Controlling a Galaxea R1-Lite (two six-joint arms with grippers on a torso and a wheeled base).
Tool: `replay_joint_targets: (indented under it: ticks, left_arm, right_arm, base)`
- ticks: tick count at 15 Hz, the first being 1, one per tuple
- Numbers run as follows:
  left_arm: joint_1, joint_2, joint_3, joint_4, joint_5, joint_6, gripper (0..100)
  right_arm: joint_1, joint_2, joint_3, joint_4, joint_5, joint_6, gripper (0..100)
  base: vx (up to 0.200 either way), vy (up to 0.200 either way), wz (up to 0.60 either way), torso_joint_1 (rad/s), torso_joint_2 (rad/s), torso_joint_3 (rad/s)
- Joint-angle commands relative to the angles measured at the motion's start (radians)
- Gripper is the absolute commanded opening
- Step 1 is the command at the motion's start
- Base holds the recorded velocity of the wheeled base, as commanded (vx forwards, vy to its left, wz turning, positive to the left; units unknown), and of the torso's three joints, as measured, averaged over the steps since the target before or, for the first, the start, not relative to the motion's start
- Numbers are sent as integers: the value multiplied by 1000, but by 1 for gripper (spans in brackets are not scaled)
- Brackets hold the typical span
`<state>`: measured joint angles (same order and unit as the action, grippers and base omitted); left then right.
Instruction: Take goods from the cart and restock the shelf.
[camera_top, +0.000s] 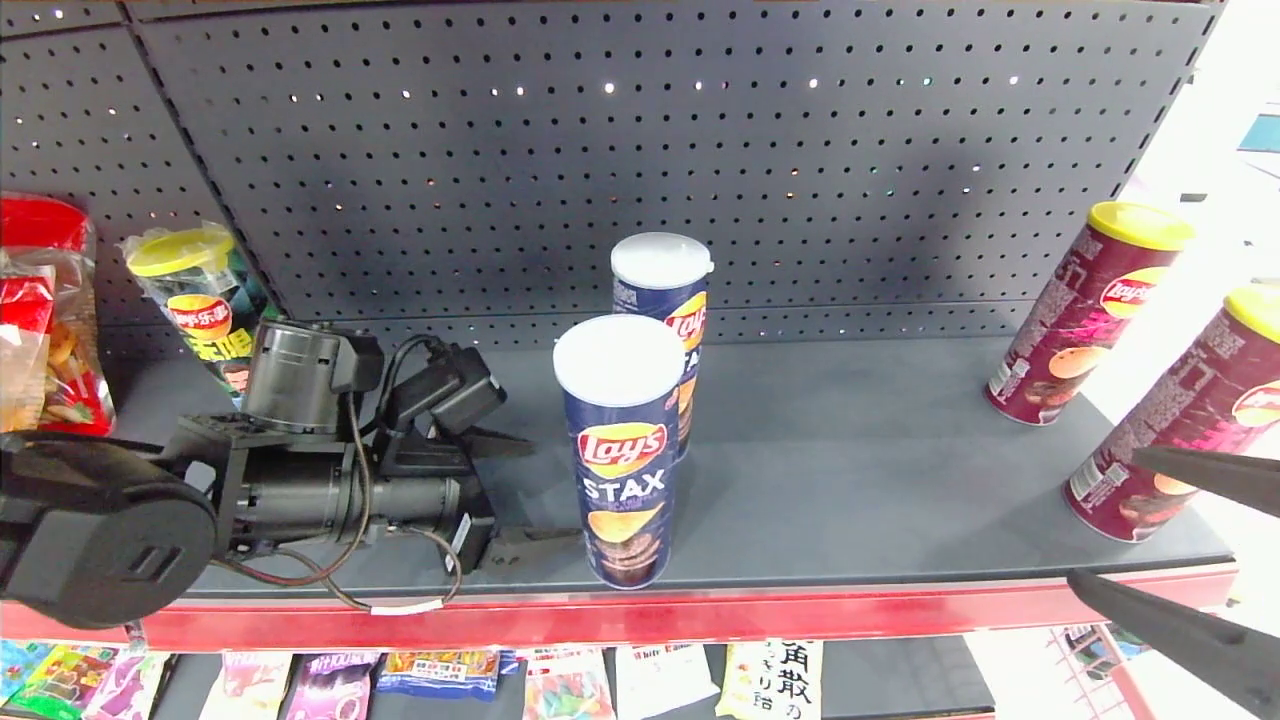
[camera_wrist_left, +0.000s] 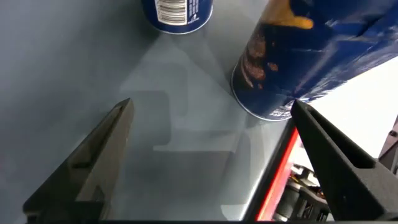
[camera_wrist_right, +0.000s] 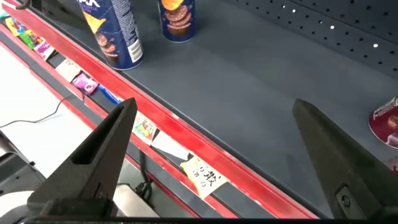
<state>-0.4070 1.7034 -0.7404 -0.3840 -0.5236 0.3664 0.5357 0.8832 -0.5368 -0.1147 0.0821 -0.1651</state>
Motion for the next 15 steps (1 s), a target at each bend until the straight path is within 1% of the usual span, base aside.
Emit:
replay_joint_targets:
  ticks: [1, 5, 9, 15]
  left_arm:
    - [-3, 19, -11, -1, -1, -1, 100]
    - [-6, 33, -36, -1, -1, 0, 100]
    - [-26, 42, -43, -1, -1, -1, 100]
    - [-26, 55, -62, -1, -1, -3, 100]
  right_arm:
    - [-2, 2, 0, 0, 1, -1, 100]
    - [-2, 3, 0, 0, 1, -1, 100]
    - [-2, 3, 0, 0, 1, -1, 100]
    - [-2, 3, 0, 0, 1, 1, 100]
  base:
    - [0, 0, 0, 0, 0, 0]
    - [0, 0, 0, 0, 0, 0]
    - [0, 0, 0, 0, 0, 0]
    - [0, 0, 0, 0, 0, 0]
